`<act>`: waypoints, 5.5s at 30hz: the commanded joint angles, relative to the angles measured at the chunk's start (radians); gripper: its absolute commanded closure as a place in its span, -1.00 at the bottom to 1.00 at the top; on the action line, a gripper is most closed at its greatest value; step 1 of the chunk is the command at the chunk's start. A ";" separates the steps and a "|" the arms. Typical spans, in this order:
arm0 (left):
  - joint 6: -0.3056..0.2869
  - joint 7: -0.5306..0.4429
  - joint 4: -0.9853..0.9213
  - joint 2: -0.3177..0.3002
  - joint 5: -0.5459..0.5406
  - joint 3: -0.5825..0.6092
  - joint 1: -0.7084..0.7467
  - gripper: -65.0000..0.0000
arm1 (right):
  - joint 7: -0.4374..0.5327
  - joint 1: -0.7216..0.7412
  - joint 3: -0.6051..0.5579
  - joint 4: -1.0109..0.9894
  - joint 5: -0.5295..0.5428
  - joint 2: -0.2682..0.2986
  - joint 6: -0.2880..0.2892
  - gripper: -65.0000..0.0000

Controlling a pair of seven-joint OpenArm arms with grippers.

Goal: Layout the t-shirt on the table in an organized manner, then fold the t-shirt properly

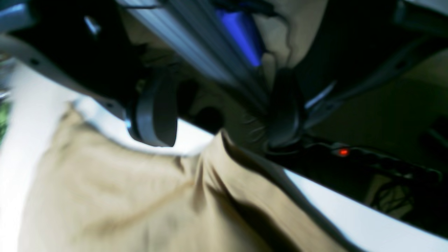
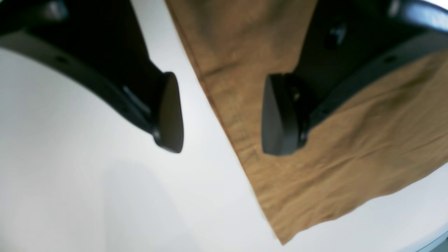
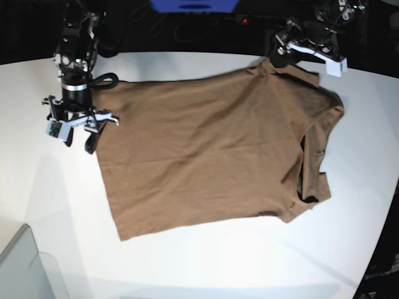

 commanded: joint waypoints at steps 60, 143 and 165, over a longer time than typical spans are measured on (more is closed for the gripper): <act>0.071 -0.895 -1.618 -0.183 0.420 0.304 -1.380 1.00 | 0.023 0.089 -0.006 -0.157 -0.006 0.047 0.002 -0.11; 0.238 -0.294 -0.340 -0.071 0.017 -0.031 -0.463 1.00 | 0.026 0.284 -0.144 -0.387 -0.003 0.115 0.002 0.14; 0.236 -0.294 -0.482 -0.013 0.189 -0.224 -0.426 1.00 | 0.026 0.537 -0.214 -0.791 -0.006 0.106 -0.285 0.14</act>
